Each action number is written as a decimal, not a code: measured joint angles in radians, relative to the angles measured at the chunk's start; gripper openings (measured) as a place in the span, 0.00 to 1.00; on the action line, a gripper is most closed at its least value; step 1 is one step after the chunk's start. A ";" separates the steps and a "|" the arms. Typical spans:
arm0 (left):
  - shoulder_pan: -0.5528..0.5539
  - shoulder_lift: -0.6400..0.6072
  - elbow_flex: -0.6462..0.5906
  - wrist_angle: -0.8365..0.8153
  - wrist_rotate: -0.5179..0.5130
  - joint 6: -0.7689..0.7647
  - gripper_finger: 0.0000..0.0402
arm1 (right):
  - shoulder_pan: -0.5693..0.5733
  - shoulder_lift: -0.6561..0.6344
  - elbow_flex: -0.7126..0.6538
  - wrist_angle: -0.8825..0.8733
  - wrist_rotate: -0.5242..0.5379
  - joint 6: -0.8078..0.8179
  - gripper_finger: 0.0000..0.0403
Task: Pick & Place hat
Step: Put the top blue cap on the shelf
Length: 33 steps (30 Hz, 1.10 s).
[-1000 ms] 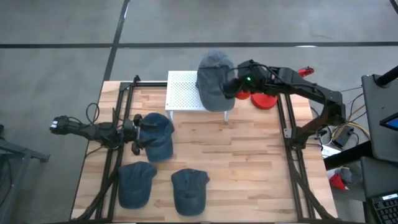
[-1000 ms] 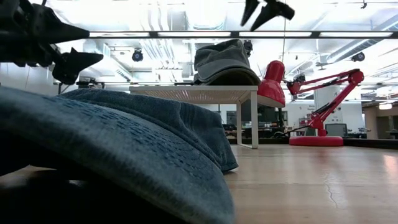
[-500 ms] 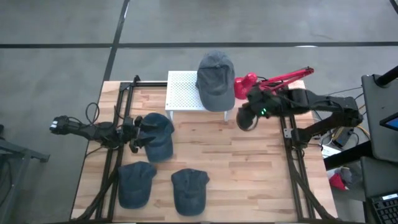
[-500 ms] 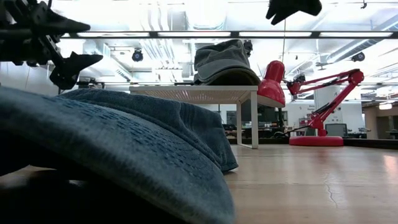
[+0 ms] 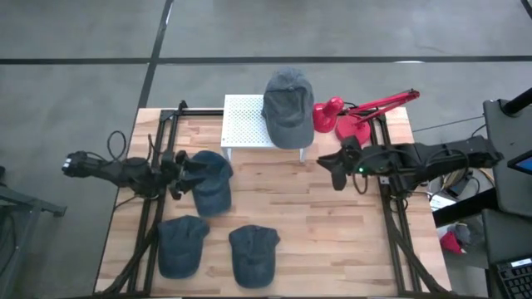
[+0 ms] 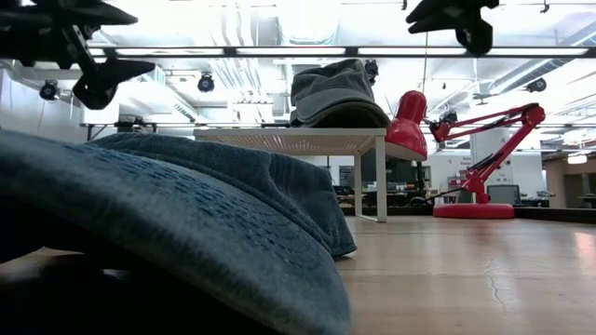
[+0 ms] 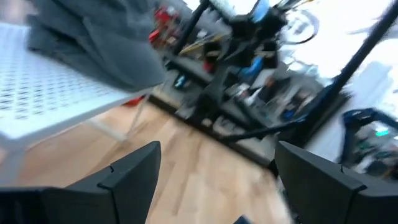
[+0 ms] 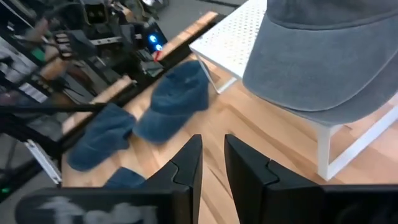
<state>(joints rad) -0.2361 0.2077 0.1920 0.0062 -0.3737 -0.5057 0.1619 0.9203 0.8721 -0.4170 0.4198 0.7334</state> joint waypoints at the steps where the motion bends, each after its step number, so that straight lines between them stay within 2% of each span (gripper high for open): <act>1: 0.000 0.023 0.029 -0.042 -0.013 -0.002 0.79 | 0.000 -0.020 -0.026 0.025 0.000 -0.001 0.16; 5: 0.000 0.121 0.158 -0.242 -0.074 -0.067 0.79 | 0.000 -0.089 -0.107 0.093 0.000 -0.024 0.15; 11: 0.000 0.286 0.371 -0.575 -0.090 -0.202 0.79 | 0.000 -0.187 -0.169 0.107 -0.002 -0.073 0.15; 18: 0.000 0.461 0.550 -0.796 -0.105 -0.328 0.79 | 0.000 -0.311 -0.226 0.107 -0.057 -0.132 0.13; 23: 0.000 0.553 0.605 -0.891 -0.107 -0.458 0.79 | 0.000 -0.392 -0.269 0.107 -0.084 -0.157 0.11; 33: 0.001 0.694 0.606 -0.983 -0.092 -0.705 0.79 | 0.000 -0.527 -0.362 0.110 -0.079 -0.142 0.11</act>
<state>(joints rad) -0.2350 0.9015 0.7979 -0.9767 -0.4657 -1.2108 0.1616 0.3936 0.5104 -0.3067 0.3405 0.5909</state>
